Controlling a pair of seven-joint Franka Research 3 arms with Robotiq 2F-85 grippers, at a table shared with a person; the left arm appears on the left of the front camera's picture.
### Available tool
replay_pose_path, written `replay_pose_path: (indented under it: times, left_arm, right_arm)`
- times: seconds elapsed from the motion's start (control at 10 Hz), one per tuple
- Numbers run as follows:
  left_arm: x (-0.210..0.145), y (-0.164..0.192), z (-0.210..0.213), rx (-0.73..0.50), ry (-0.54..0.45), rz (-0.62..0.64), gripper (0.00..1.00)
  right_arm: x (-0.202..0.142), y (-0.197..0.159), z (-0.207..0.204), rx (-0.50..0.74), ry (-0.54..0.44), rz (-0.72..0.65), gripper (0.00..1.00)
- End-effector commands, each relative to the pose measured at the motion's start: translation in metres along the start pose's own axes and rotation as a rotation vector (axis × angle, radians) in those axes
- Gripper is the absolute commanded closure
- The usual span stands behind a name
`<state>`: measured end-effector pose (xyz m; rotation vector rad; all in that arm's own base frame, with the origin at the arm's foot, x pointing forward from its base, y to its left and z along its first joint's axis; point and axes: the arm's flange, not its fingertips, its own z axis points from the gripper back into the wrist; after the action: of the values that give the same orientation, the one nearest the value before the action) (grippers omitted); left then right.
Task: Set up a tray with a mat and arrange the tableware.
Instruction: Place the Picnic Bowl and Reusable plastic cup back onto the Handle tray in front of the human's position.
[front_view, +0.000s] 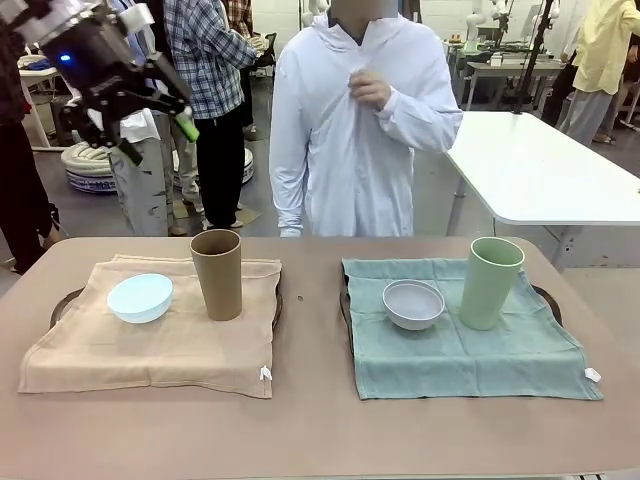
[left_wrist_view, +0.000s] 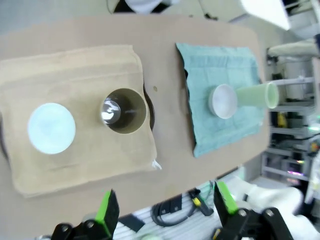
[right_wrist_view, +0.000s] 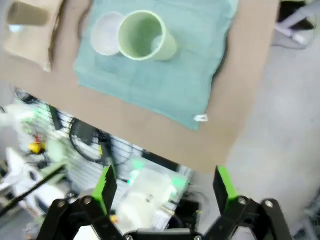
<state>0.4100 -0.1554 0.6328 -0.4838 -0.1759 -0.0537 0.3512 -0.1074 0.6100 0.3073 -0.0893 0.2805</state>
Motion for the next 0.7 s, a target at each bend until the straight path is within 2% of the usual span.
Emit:
replay_pose_path:
  times: [0.0, 0.2, 0.3, 0.4, 0.5, 0.6]
  left_arm:
    - [-0.009, 0.035, 0.003, -0.144, 0.002, 0.036, 0.00]
    - [-0.019, 0.075, 0.013, -0.274, -0.007, 0.079, 0.00]
    - [-0.021, 0.082, 0.009, -0.268, 0.012, 0.083, 0.00]
    - [-0.023, 0.080, 0.013, -0.152, -0.037, 0.096, 0.00]
    - [-0.011, 0.078, 0.016, -0.242, -0.006, 0.096, 0.00]
    - [-0.011, 0.078, 0.016, -0.242, -0.006, 0.096, 0.00]
  right_arm:
    - [0.001, -0.008, 0.000, 0.277, -0.115, -0.058, 0.00]
    - [-0.007, -0.013, 0.005, 0.436, -0.225, -0.118, 0.00]
    - [-0.010, -0.013, 0.006, 0.457, -0.249, -0.129, 0.00]
    - [-0.010, -0.005, 0.006, 0.213, -0.203, -0.131, 0.00]
    - [-0.008, -0.017, 0.012, 0.423, -0.219, -0.119, 0.00]
    - [-0.008, -0.017, 0.012, 0.423, -0.219, -0.119, 0.00]
